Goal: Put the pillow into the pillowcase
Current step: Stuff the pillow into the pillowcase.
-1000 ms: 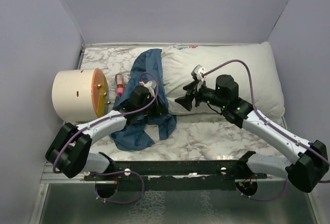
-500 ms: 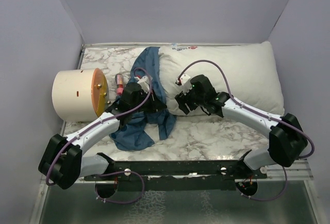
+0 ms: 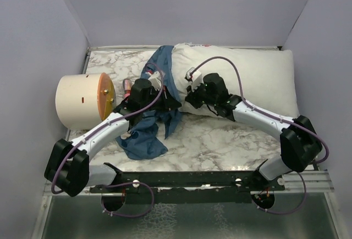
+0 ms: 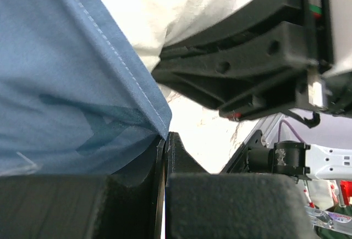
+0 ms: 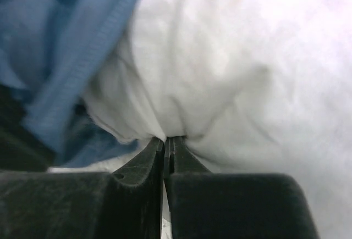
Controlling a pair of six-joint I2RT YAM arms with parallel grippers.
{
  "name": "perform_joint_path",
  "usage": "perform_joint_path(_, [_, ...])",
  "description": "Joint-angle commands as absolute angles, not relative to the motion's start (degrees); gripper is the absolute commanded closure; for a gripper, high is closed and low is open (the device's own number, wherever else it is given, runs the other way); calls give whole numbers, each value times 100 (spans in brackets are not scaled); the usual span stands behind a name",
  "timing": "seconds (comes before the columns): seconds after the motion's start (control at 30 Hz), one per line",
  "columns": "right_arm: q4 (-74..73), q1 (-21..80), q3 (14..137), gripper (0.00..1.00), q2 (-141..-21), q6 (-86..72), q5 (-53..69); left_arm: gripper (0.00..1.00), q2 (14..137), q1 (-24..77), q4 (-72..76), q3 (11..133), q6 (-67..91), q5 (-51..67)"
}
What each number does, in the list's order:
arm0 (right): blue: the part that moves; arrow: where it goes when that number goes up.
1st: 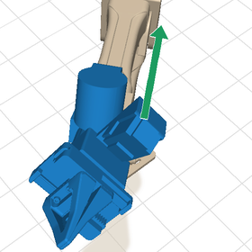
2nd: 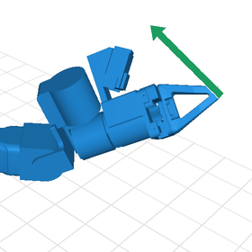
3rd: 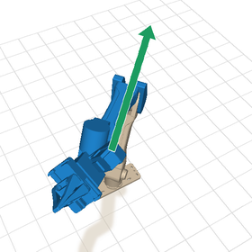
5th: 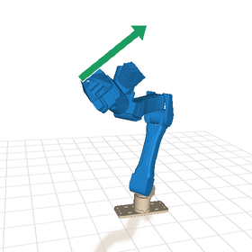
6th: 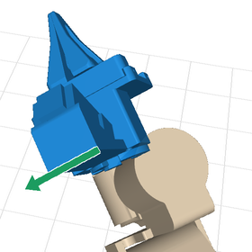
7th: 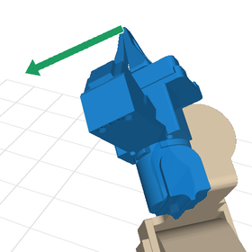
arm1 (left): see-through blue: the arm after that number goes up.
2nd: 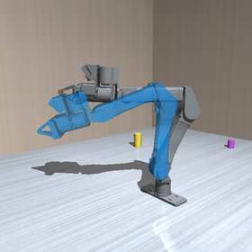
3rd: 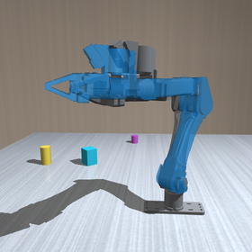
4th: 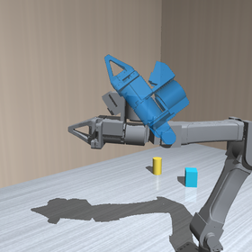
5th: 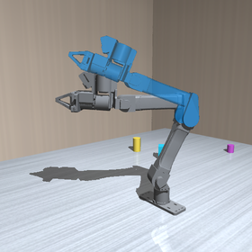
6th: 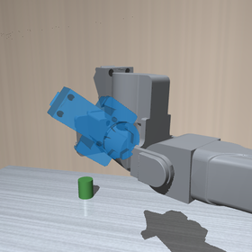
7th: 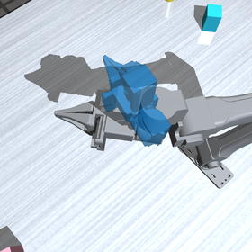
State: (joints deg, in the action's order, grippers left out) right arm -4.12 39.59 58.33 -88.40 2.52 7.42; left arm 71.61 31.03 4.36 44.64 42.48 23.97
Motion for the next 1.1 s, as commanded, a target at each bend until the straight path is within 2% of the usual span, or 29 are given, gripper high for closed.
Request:
perform_joint_path(0.0, [1082,3990,6108,99,-8449,-356,1949,100,7393,3115,586,5202,4115,3150])
perform_joint_path(0.13, [1119,3985,6167,99,-8527,-465,1965,100,7487,3117,552,5559,4120,3468])
perform_joint_path(0.23, [1114,3959,5712,99,-8643,-518,1905,100,7344,3120,651,5320,4210,3573])
perform_joint_path(0.33, [1088,3946,5104,98,-8707,-445,2386,98,7135,3125,661,4787,4233,3527])
perform_joint_path(0.37, [1135,3946,4873,95,-8664,-384,2631,92,7067,3125,667,4584,4255,3486])
perform_joint_path(0.53, [1238,3946,3999,60,-7780,-248,3202,61,6632,3128,363,3908,4177,3266])
perform_joint_path(0.63, [962,3946,3960,44,-7108,-105,3075,49,6308,3098,-230,3944,3871,3054])
perform_joint_path(0.77, [660,3946,4424,28,-6567,112,2993,42,5955,3004,-1404,4628,3075,2610])
perform_joint_path(0.9, [551,3927,5269,13,-6685,178,2654,35,5829,2888,-2290,5476,2353,2101])
perform_joint_path(1.07, [402,3203,6845,9,-7808,-319,2445,33,6082,2508,-2600,6123,1935,1876])
